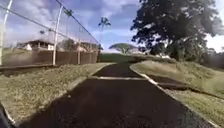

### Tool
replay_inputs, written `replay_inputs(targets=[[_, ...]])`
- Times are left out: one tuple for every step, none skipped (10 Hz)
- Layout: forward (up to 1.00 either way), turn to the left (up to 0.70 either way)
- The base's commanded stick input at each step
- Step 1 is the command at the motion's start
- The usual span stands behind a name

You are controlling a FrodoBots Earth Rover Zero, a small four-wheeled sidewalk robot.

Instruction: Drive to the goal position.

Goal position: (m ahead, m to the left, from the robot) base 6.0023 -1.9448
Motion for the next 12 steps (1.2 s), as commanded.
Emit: replay_inputs(targets=[[0.7, 0.0], [0.7, 0.0], [0.7, 0.0], [0.7, 0.0], [0.7, 0.0], [0.7, 0.0], [0.7, 0.0], [0.7, 0.0], [0.7, 0.0], [0.7, 0.0], [0.7, 0.0], [0.7, 0.0]])
